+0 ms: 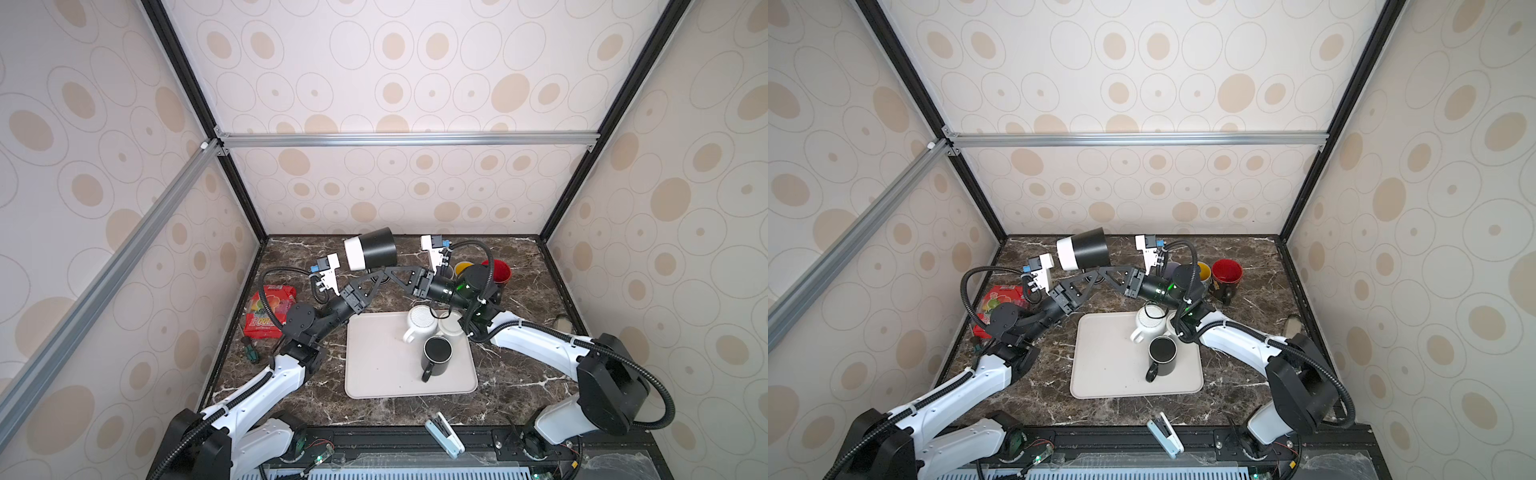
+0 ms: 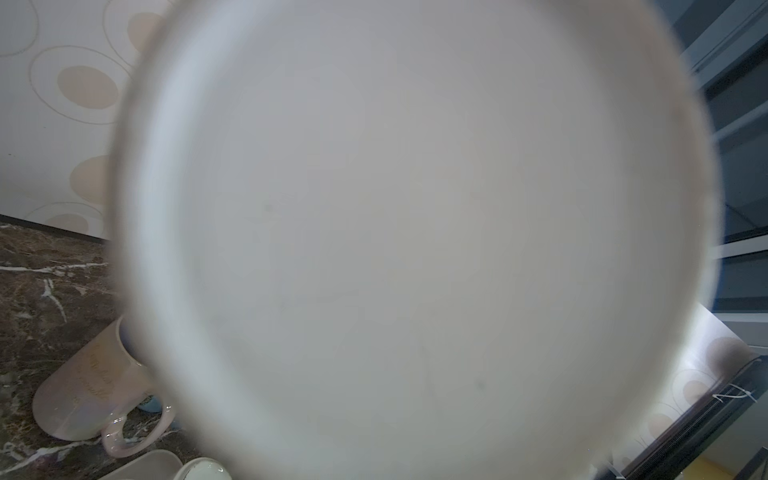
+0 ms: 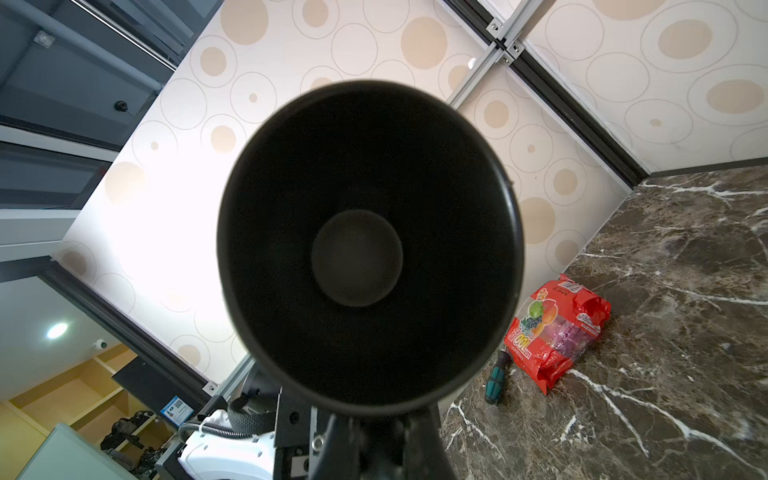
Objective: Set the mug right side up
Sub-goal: 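Open the left gripper off the grey mug while the right gripper holds it, then carry the grey mug with the right gripper beside the pink mug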
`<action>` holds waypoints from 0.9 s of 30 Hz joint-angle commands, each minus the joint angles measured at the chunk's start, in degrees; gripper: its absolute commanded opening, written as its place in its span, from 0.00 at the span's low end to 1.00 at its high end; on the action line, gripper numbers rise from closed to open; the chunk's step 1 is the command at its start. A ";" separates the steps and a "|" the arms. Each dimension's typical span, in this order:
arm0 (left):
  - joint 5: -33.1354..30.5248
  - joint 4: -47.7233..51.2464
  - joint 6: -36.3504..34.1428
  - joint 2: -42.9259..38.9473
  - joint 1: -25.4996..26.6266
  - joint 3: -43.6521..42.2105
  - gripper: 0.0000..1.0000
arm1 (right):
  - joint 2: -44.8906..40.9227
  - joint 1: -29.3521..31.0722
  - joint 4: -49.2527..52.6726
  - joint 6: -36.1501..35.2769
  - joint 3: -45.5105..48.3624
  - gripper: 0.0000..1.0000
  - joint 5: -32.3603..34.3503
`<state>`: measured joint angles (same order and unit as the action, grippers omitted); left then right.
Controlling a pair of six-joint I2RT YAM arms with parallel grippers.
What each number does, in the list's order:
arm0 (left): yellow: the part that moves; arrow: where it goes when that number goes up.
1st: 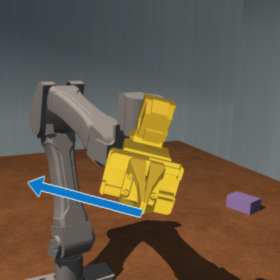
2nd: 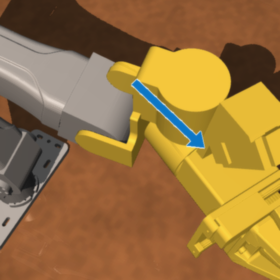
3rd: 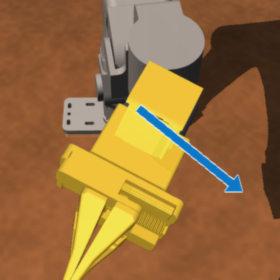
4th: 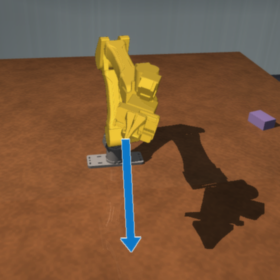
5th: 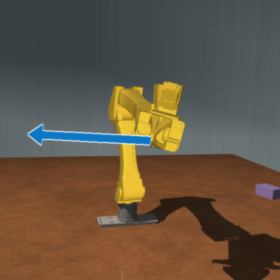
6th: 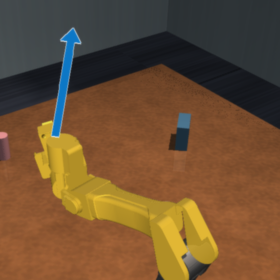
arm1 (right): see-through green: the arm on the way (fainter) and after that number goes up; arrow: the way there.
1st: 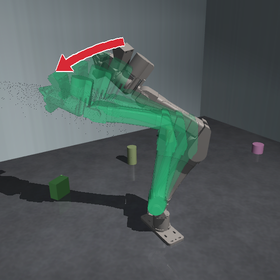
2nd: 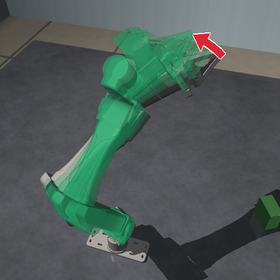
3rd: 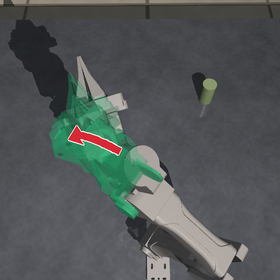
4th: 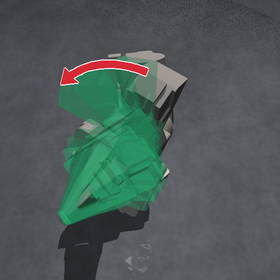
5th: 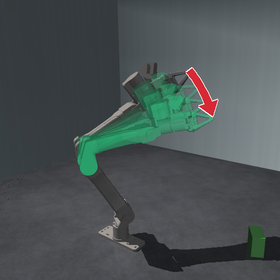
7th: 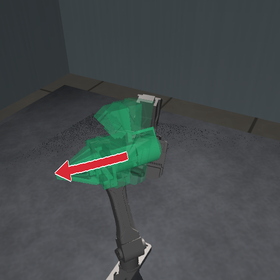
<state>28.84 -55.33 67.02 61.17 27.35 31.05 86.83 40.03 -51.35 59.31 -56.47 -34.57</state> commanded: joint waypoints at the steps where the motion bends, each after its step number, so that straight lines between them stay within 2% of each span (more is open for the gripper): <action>1: 7.89 4.66 -5.26 -0.95 1.61 3.02 0.21 | 0.06 -0.04 2.32 -0.46 -5.32 0.00 2.46; 2: 7.58 5.44 -5.62 -1.13 1.64 3.15 0.41 | -0.20 -0.11 4.32 -1.47 -5.79 0.00 2.62; 3: 7.07 6.67 -6.03 -1.29 1.48 3.55 0.65 | -0.39 -0.15 5.39 -2.51 -6.02 0.00 2.78; 4: 6.47 8.66 -6.79 -1.48 1.18 3.95 0.96 | -0.52 -0.21 6.03 -3.06 -6.03 0.00 3.35; 5: 5.90 10.57 -7.62 -1.72 0.91 4.32 1.00 | -0.58 -0.27 6.57 -3.33 -6.05 0.00 4.07; 12: 2.89 19.18 -11.34 -4.55 -3.71 2.36 1.00 | 0.68 -2.80 11.93 -4.48 -6.60 0.00 7.27; 18: -1.52 31.06 -17.38 -7.74 -6.14 3.11 1.00 | 0.56 -3.82 30.42 -13.63 -10.94 0.00 13.76; 22: -1.53 31.07 -17.37 -7.69 -6.64 2.81 1.00 | 2.38 -3.82 41.81 -18.72 -15.67 0.00 19.57; 27: -0.15 27.15 -15.17 -6.48 -6.70 1.24 1.00 | 6.33 -3.76 53.27 -23.67 -20.73 0.00 30.32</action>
<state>28.01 -26.04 51.96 54.50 21.19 32.67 92.31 36.29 -3.01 40.77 -73.54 -12.05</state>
